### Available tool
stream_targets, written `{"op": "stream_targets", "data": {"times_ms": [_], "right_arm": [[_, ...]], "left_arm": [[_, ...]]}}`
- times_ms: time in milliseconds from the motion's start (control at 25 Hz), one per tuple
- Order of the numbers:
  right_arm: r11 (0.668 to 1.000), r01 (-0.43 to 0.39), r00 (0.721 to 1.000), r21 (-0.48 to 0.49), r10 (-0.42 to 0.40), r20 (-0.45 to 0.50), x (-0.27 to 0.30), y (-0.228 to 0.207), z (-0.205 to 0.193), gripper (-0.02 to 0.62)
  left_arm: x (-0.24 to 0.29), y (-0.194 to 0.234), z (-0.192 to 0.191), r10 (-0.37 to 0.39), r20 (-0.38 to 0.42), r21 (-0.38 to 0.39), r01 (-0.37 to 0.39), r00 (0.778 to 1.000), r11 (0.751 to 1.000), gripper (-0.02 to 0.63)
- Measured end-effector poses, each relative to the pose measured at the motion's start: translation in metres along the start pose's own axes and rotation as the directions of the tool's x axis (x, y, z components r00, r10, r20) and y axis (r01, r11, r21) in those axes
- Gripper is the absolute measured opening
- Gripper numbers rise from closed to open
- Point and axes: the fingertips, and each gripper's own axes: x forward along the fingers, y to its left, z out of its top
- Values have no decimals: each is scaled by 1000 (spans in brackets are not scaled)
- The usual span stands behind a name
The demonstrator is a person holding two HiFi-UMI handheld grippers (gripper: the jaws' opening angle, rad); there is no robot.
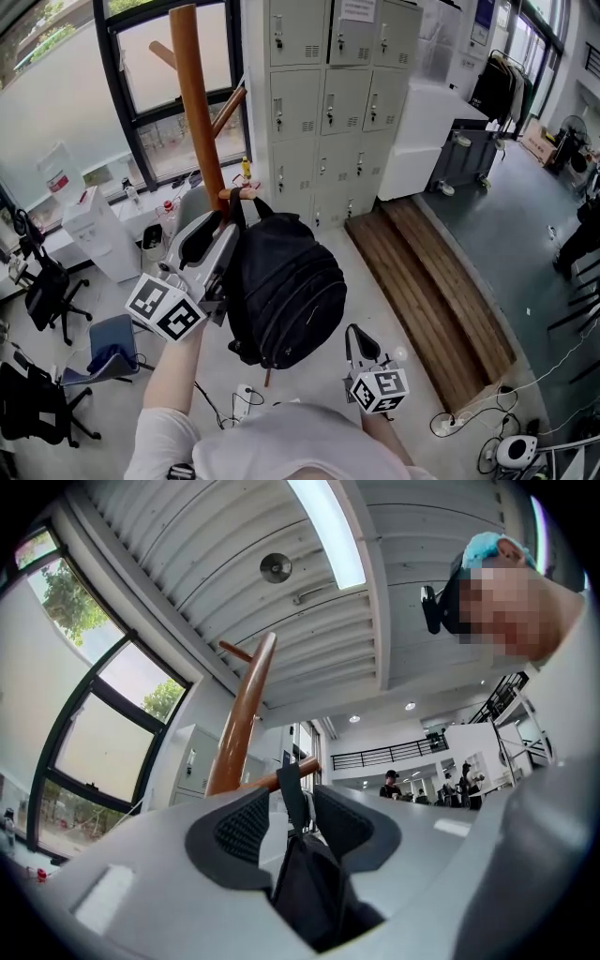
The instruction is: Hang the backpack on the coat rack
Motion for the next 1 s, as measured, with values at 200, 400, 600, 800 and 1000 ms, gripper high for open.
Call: {"op": "stream_targets", "data": {"times_ms": [200,400,600,800,1000], "right_arm": [[1000,-6,1000,-2,6,3,-1,0,1,8],[1000,-13,1000,-5,13,-1,-4,1,1,8],[1000,-18,1000,-6,18,-4,-6,1,2,8],[1000,-27,1000,-12,27,-9,-7,0,0,8],[999,-45,999,-20,44,-15,-6,3,0,8]], "left_arm": [[-6,-5,2,13,-32,30,-12,999,999,210],[-25,-8,-2,61,-56,96,-55,997,994,222],[-51,-19,-5,88,-31,118,-83,996,990,221],[-82,-31,-23,140,-20,126,-136,990,983,219],[-114,-38,-65,187,-79,113,-178,979,978,143]]}}
